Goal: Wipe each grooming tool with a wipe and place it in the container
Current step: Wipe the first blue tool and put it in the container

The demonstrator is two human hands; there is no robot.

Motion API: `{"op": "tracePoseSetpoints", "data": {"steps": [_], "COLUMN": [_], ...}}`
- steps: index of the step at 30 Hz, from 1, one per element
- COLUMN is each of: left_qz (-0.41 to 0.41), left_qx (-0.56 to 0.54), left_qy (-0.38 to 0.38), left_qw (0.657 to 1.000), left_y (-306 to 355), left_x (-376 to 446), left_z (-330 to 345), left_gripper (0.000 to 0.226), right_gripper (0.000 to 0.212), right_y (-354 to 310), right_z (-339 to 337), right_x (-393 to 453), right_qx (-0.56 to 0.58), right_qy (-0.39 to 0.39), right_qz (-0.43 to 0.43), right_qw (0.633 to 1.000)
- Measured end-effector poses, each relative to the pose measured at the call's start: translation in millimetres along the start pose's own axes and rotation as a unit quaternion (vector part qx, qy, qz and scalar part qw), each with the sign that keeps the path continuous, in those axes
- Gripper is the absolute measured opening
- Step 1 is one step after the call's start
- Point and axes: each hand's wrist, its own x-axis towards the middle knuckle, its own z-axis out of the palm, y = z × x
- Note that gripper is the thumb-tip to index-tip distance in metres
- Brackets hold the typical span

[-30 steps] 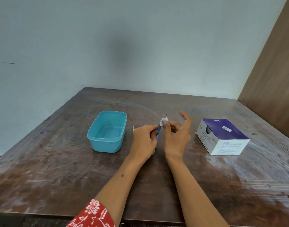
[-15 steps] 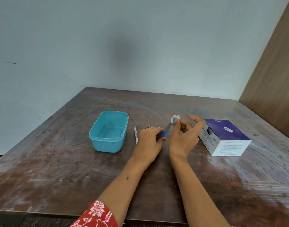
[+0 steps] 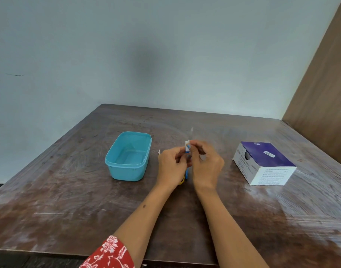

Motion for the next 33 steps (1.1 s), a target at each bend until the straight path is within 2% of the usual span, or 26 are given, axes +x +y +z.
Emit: {"op": "tracePoseSetpoints", "data": {"steps": [3,9,13,19,25,28,33], "left_qz": [-0.008,-0.049,-0.057,-0.038,-0.100,-0.103,-0.106], "left_qx": [-0.011,-0.020,-0.020,-0.047,-0.046,-0.032,-0.044], "left_qy": [-0.040,-0.109,-0.109,-0.049,-0.127,-0.153,-0.144], "left_qw": [0.999,0.993,0.992,0.997,0.986,0.982,0.983], "left_y": [3.2,1.1,0.6,4.2,0.0,-1.5,-0.6], "left_x": [-1.2,-1.7,-0.6,1.0,3.2,3.6,2.7], "left_z": [-0.1,1.0,-0.2,-3.7,-3.5,-3.0,-2.8], "left_gripper": [0.027,0.023,0.023,0.024,0.024,0.025,0.024], "right_gripper": [0.015,0.015,0.015,0.016,0.018,0.017,0.018], "right_y": [3.8,3.2,3.0,2.6,1.6,0.9,1.4], "right_z": [-0.3,-4.9,-4.7,0.4,-3.7,-5.1,-6.1], "right_x": [1.2,7.0,6.5,1.3,5.1,7.3,7.7], "right_qx": [-0.020,-0.016,-0.017,-0.037,-0.018,-0.016,-0.010], "right_qy": [0.018,0.102,0.096,0.031,0.090,0.113,0.105], "right_qz": [-0.017,0.013,0.015,0.002,0.042,0.045,0.045], "right_qw": [0.999,0.995,0.995,0.999,0.995,0.992,0.993]}}
